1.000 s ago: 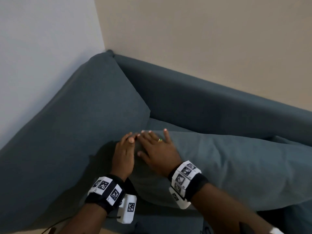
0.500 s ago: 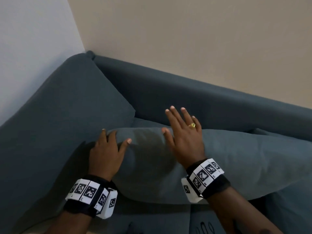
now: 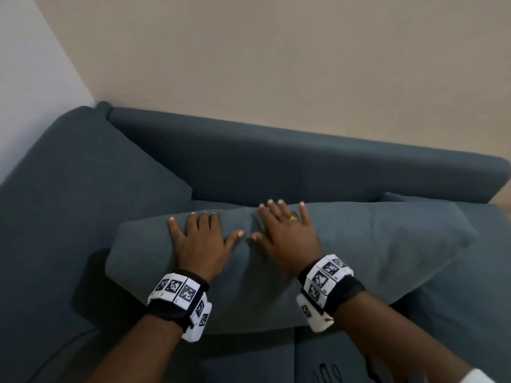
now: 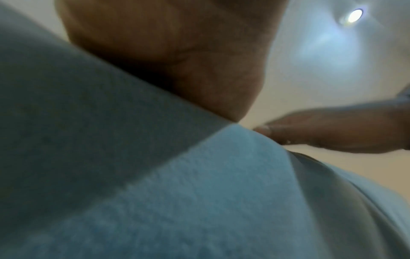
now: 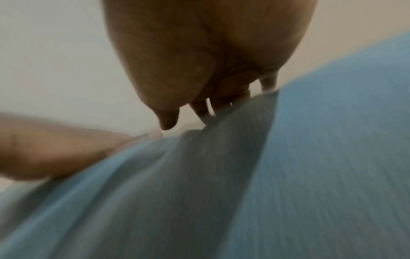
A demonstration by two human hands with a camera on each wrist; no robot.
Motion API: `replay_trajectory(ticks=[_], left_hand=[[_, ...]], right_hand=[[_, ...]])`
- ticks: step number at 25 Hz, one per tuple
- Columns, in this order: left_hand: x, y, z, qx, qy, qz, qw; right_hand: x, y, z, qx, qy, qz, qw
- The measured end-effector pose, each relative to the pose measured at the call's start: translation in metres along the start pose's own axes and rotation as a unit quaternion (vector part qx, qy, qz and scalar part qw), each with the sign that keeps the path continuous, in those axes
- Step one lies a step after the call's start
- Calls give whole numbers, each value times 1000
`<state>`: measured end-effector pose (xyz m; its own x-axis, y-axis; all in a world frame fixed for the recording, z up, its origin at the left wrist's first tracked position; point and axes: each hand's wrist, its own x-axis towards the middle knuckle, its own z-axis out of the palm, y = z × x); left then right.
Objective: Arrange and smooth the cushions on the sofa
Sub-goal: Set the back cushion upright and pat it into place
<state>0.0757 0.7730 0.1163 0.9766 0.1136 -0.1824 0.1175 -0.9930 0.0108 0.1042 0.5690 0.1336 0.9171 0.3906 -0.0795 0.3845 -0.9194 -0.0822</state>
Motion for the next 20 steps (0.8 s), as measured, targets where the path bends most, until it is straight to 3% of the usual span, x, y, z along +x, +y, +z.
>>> replay_trajectory(ticks=[2, 5, 6, 8, 10, 13, 14, 17, 20], left_hand=[[-1, 13, 1, -16, 12, -1, 1000], [-11, 23, 5, -8, 10, 12, 1000], [-13, 30, 5, -1, 0, 20, 1000], [-10, 51, -1, -10, 3, 26, 1000], [-5, 79, -2, -14, 15, 58, 998], [-6, 115, 6, 8, -24, 134, 991], [-8, 127, 8, 18, -34, 154, 987], [-7, 146, 4, -14, -20, 156, 987], [-6, 155, -5, -8, -44, 168, 985]], right_hand=[[9, 20, -15, 2, 82, 53, 995], [-20, 37, 11, -9, -59, 49, 997], [-26, 42, 15, 12, -56, 50, 997], [-19, 54, -9, 56, 69, 86, 992], [-23, 73, -18, 64, 121, 139, 981], [-54, 75, 18, 1, -48, 56, 997], [-56, 83, 22, 9, -42, 52, 998], [-54, 112, -4, 40, 35, 146, 988], [-77, 131, 6, 4, -19, 107, 994]])
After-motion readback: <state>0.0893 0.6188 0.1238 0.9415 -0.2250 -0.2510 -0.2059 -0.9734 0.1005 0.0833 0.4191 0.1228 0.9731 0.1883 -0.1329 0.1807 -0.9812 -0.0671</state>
